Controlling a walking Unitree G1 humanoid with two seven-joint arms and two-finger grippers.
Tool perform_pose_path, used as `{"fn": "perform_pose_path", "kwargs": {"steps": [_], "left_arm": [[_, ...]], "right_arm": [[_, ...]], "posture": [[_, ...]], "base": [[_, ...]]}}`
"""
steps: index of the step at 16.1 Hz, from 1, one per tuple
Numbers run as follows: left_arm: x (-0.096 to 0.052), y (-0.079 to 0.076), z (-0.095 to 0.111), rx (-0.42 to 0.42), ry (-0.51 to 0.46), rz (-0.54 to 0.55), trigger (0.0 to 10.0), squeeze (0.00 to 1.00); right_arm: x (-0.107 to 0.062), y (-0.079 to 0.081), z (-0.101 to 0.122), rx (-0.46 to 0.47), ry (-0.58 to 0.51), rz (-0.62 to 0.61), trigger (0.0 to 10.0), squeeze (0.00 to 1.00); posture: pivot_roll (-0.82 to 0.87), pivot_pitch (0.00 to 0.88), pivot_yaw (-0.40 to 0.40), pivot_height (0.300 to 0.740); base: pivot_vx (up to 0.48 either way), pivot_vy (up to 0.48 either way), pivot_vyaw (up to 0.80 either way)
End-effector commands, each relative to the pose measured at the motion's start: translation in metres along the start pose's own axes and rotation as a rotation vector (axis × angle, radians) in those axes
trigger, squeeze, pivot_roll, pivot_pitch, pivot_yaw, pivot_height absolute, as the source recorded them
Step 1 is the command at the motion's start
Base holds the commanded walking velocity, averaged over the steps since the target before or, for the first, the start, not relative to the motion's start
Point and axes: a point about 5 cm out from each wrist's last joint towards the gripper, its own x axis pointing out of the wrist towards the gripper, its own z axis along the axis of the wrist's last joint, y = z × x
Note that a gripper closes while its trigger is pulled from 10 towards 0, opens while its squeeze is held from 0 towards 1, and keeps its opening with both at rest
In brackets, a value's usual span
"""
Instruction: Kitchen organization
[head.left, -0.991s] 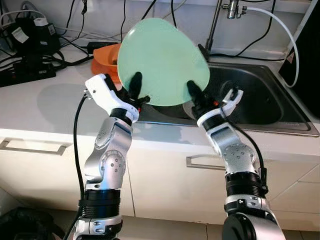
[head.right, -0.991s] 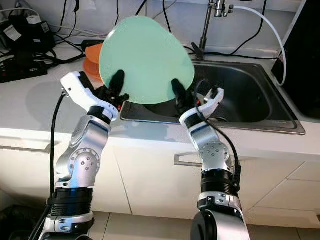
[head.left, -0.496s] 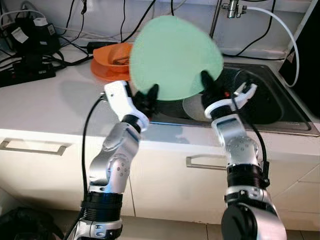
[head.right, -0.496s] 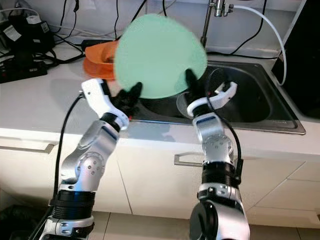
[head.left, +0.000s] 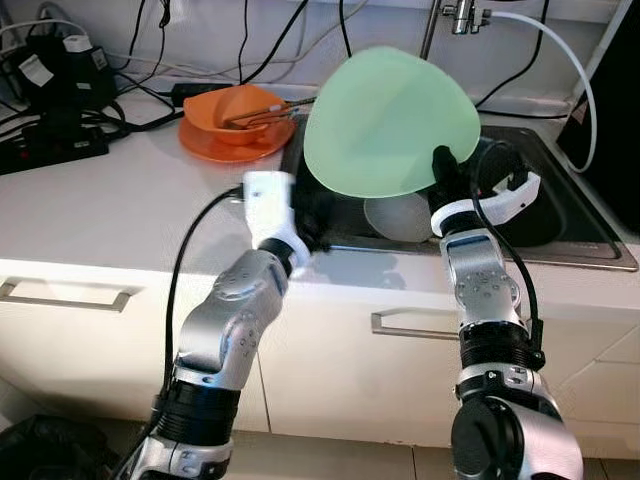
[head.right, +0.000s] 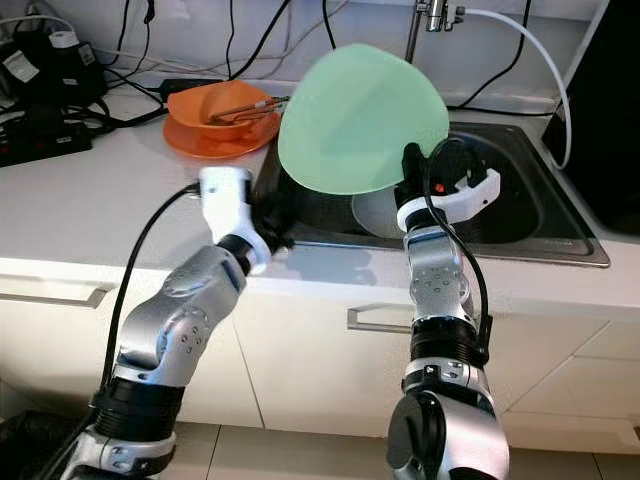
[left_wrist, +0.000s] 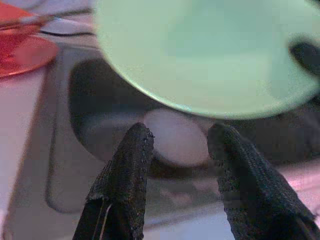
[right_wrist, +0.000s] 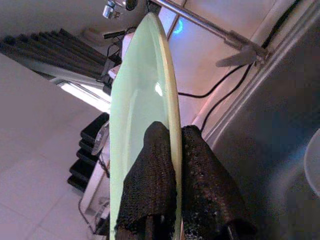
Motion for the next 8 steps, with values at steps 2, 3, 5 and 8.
{"fn": "perform_pose_path", "kwargs": {"steps": [2,3,5,8], "left_arm": [[-0.006,-0.006,-0.004,0.118,0.061,-0.036,10.0,0.00],[-0.009,-0.007,-0.006,0.127,0.083,-0.043,10.0,0.00],[-0.013,-0.006,-0.009,0.138,0.123,-0.047,10.0,0.00],[-0.019,0.003,-0.016,0.155,0.189,-0.003,10.0,0.00]], "right_arm": [[0.007,0.010,0.005,-0.127,-0.022,0.028,1.8,0.00],[0.007,0.010,0.005,-0.186,-0.024,0.029,10.0,0.00],[0.007,0.012,0.003,-0.273,-0.022,0.045,10.0,0.00],[0.008,0.018,0.000,-0.438,-0.020,0.096,10.0,0.00]], "posture": [[0.14,0.030,0.002,0.740],[0.15,0.032,0.001,0.740],[0.15,0.032,0.001,0.740],[0.15,0.033,0.001,0.740]], "base": [[0.000,0.000,0.00],[0.000,0.000,0.00],[0.000,0.000,0.00],[0.000,0.000,0.00]]}}
